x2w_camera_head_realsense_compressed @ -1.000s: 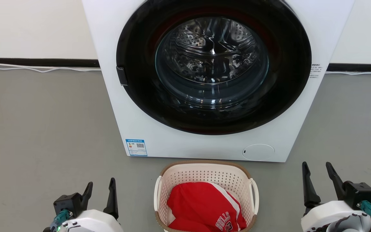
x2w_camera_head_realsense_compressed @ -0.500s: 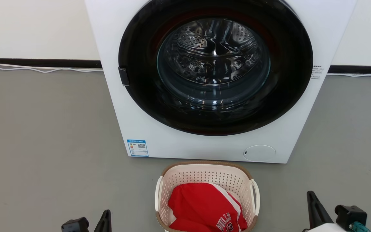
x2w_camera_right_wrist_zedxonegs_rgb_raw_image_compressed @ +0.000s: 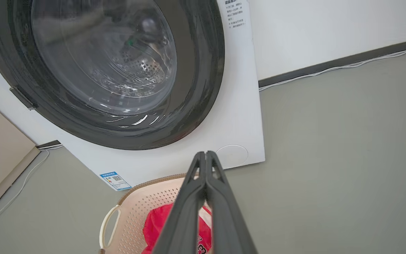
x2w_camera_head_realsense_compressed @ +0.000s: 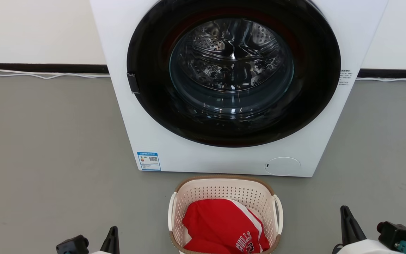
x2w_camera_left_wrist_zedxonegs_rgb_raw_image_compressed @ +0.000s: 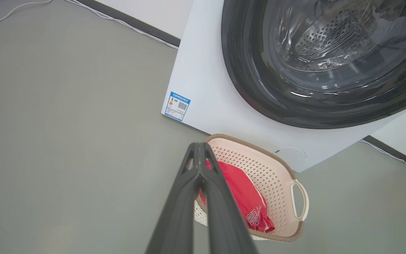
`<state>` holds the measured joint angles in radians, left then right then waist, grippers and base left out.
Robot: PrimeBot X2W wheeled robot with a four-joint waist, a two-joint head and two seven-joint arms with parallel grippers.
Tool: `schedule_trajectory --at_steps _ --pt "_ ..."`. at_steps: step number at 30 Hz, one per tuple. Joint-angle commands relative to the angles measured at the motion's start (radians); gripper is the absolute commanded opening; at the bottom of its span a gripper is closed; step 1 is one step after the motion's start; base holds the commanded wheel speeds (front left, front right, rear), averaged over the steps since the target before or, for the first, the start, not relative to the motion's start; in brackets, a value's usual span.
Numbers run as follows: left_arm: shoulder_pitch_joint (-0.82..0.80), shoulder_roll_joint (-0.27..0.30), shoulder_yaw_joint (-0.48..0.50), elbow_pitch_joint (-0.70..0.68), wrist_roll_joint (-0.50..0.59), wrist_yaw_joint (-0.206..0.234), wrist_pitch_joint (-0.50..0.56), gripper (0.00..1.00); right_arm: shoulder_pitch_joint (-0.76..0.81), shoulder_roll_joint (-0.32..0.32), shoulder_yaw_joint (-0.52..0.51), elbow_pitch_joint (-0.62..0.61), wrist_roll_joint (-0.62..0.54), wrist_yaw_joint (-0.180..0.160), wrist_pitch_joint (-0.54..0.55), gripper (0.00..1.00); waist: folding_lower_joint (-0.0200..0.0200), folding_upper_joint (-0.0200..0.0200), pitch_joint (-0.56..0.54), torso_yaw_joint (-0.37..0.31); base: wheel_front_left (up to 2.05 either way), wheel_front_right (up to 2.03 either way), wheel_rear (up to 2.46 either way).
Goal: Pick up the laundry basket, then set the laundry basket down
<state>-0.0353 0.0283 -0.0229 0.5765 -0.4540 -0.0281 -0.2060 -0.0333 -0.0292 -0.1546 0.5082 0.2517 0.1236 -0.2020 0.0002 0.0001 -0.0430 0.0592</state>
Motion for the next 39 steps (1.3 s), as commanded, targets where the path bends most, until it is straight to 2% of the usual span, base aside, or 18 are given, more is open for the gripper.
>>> schedule_trajectory --at_steps 1,39 --pt "-0.039 0.005 0.011 -0.033 -0.026 -0.013 0.004 0.00 -0.036 -0.010 0.005 -0.033 0.027 0.001 0.008 0.00 -0.0002 -0.0001 0.000 -0.001 0.00 0.00 0.00" --pt "-0.051 0.011 0.055 -0.138 -0.424 -0.045 0.115 0.00 -0.049 -0.014 0.018 -0.115 0.497 0.003 0.116 0.00 -0.0002 -0.0001 0.017 -0.021 0.00 0.00 0.00"
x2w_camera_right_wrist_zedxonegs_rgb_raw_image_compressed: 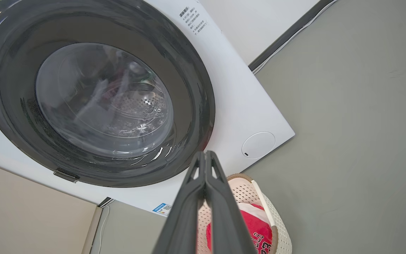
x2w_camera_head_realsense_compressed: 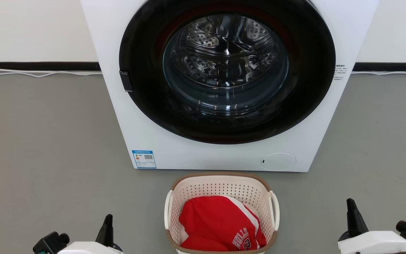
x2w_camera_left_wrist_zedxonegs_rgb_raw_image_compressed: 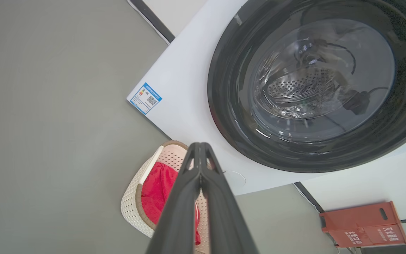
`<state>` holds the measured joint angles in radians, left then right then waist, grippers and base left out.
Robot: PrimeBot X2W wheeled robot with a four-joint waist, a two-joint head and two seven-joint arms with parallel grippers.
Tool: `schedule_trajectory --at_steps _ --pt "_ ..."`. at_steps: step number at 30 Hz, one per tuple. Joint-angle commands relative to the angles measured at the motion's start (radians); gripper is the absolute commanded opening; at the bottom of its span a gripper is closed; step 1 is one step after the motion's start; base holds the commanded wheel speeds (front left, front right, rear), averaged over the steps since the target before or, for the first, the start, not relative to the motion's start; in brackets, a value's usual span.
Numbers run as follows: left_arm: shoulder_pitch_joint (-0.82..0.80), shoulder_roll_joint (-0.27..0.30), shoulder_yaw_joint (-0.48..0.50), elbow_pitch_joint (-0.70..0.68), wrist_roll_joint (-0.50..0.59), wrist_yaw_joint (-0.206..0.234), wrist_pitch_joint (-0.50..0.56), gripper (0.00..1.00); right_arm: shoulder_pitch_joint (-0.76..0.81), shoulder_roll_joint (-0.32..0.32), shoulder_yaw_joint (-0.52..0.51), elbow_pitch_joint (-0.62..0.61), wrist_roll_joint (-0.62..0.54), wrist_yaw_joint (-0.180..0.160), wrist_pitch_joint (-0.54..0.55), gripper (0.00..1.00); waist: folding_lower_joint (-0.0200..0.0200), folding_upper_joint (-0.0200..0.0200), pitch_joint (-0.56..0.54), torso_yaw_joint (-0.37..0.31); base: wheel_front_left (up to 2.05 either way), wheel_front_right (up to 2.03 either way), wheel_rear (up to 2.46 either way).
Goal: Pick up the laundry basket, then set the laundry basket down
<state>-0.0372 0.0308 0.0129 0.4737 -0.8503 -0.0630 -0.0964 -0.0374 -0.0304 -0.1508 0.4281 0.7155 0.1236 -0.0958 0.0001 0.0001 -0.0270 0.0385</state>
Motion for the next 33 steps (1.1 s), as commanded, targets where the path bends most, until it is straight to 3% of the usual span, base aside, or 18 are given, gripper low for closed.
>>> schedule_trajectory --at_steps 1,33 --pt "-0.049 0.008 0.020 -0.038 -0.039 -0.011 0.008 0.00 -0.045 -0.013 0.015 -0.037 0.046 0.003 0.012 0.00 -0.0001 -0.0001 0.001 -0.001 0.00 0.00 0.00" --pt "-0.059 0.014 0.058 -0.127 -0.375 -0.037 0.102 0.00 -0.057 -0.016 0.025 -0.105 0.441 0.005 0.104 0.00 -0.0001 -0.0001 0.015 -0.019 0.00 0.00 0.00"
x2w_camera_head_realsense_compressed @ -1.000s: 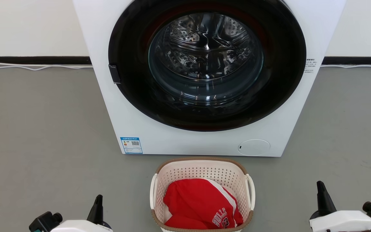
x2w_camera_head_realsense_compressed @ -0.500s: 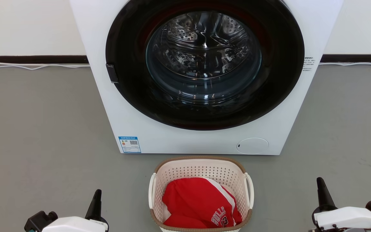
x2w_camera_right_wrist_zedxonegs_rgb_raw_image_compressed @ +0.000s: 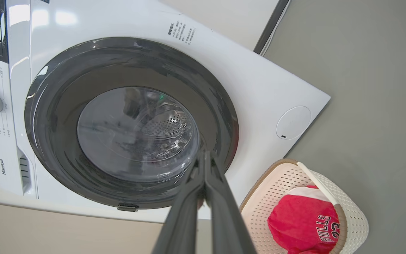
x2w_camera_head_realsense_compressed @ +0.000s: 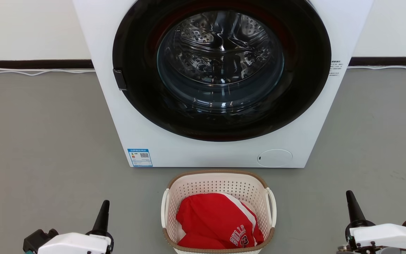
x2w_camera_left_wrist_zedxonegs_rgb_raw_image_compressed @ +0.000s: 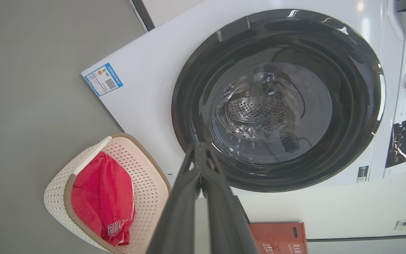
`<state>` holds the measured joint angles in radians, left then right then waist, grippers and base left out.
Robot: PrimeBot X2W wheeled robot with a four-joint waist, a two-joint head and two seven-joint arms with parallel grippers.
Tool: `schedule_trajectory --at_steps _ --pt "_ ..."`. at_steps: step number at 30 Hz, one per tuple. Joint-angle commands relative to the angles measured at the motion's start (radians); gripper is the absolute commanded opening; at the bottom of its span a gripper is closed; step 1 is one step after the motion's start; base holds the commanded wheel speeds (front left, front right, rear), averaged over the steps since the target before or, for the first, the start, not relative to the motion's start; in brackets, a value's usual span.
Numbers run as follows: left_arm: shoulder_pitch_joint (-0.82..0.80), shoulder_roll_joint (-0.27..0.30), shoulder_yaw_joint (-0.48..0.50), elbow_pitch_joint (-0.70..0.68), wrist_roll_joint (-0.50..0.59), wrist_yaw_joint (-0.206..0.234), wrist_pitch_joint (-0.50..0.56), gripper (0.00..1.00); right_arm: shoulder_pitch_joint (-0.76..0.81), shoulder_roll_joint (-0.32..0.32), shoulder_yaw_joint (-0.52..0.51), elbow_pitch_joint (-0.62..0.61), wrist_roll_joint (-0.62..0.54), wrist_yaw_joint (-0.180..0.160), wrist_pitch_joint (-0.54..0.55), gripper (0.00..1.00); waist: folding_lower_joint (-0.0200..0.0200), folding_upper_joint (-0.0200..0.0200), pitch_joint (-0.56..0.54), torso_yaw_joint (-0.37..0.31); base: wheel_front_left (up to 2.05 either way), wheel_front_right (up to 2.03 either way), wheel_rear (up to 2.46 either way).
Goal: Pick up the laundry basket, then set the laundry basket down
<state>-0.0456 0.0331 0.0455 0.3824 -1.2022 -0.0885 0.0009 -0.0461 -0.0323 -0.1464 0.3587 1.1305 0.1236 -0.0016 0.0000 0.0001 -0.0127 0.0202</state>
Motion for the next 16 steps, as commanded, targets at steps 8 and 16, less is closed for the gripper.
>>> schedule_trajectory --at_steps 8,16 --pt "-0.054 0.013 0.035 -0.058 -0.107 -0.018 0.029 0.00 -0.051 -0.015 0.023 -0.053 0.125 0.005 0.033 0.00 0.0000 -0.0001 0.004 -0.005 0.00 0.00 0.00" --pt "-0.056 0.014 0.043 -0.077 -0.180 -0.024 0.049 0.00 -0.054 -0.016 0.025 -0.068 0.212 0.006 0.053 0.00 0.0000 -0.0001 0.007 -0.009 0.00 0.00 0.00"
